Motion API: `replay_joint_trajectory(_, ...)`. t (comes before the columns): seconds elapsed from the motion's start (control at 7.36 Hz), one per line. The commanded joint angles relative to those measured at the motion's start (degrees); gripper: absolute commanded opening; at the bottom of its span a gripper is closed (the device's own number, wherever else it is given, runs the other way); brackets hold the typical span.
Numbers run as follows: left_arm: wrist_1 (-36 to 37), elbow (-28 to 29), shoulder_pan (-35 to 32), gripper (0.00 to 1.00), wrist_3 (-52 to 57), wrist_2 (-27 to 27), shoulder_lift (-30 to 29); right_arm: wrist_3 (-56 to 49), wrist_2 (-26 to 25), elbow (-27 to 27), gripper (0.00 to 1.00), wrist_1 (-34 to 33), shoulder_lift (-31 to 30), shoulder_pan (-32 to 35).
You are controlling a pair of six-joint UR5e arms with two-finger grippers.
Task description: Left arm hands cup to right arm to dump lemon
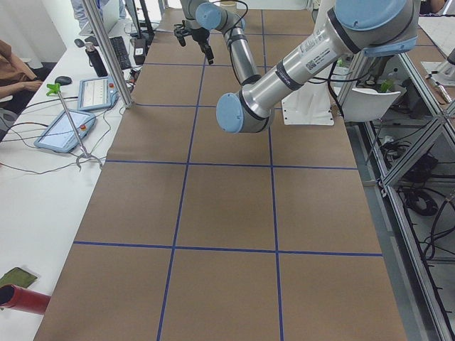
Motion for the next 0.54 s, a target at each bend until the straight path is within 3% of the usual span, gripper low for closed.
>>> replay_joint_trajectory(0.0, 0.01, 0.09, 0.0, 1.0, 0.0, 0.34, 0.06, 3.36, 0.09, -0.12, 0.0, 0.68, -0.02, -0.01)
replay_joint_trajectory(0.41, 0.01, -0.08, 0.0, 1.0, 0.0, 0.34, 0.06, 5.63, 0.09, -2.84, 0.0, 0.59, 1.02, -0.27)
